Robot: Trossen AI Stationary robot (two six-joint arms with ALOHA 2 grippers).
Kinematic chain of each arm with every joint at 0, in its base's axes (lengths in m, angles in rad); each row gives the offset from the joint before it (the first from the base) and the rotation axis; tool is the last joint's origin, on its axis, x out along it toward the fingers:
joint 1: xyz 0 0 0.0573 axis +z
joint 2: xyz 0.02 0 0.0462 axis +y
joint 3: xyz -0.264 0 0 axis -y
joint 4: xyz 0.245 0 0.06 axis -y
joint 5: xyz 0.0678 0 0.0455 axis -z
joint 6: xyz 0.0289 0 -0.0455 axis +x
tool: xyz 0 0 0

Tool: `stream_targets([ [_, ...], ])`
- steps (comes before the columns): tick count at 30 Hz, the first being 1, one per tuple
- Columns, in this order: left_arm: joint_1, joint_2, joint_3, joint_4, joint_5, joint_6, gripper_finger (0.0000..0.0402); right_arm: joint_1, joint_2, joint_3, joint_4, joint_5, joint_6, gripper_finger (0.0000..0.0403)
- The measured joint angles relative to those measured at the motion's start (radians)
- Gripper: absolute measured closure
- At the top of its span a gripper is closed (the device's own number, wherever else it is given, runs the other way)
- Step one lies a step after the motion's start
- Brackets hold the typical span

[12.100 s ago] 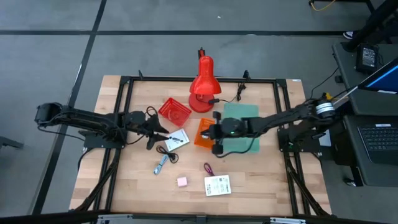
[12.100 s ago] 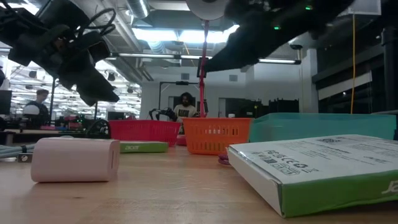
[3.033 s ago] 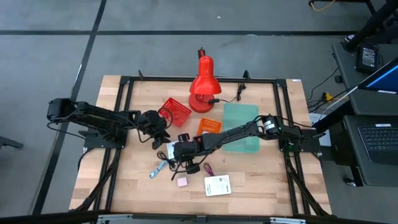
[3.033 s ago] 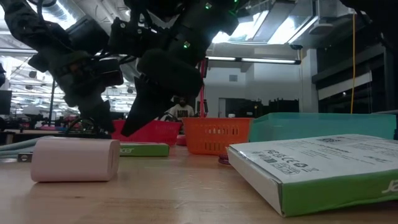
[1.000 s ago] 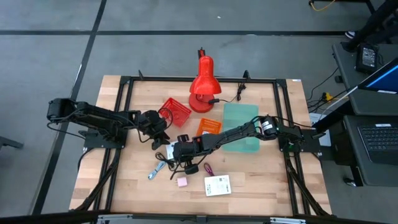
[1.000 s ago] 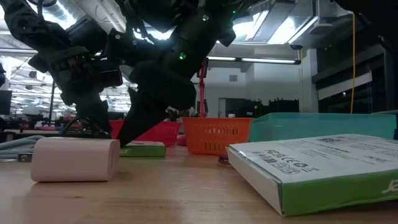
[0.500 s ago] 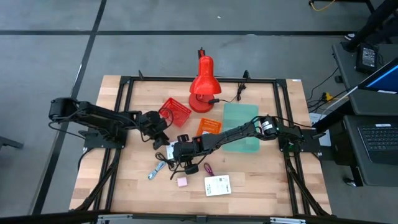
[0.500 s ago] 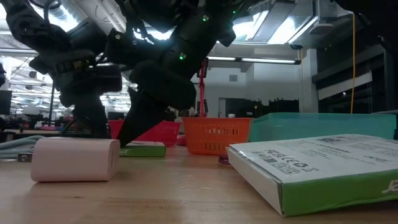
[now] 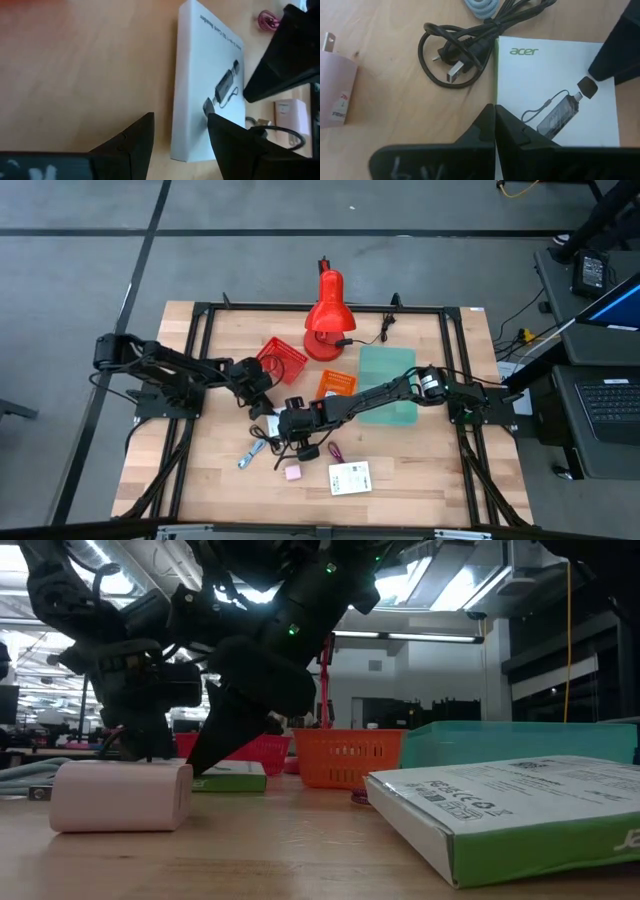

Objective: Pick and place items into bin
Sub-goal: Put the top card reader box into the red bin

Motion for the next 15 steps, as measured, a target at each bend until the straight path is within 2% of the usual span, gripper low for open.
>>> stream_targets([
  [9,-0.003,0.032,0.000,0.059,0.117,-0.010,0.0221,0.000,0.000,0.000,0.000,-0.003,0.004,0.0403],
  [15,-0.011,0.065,0.001,0.083,0.127,-0.024,0.0222,0.001,0.002,0.000,0.003,-0.006,0.003,0.0403],
])
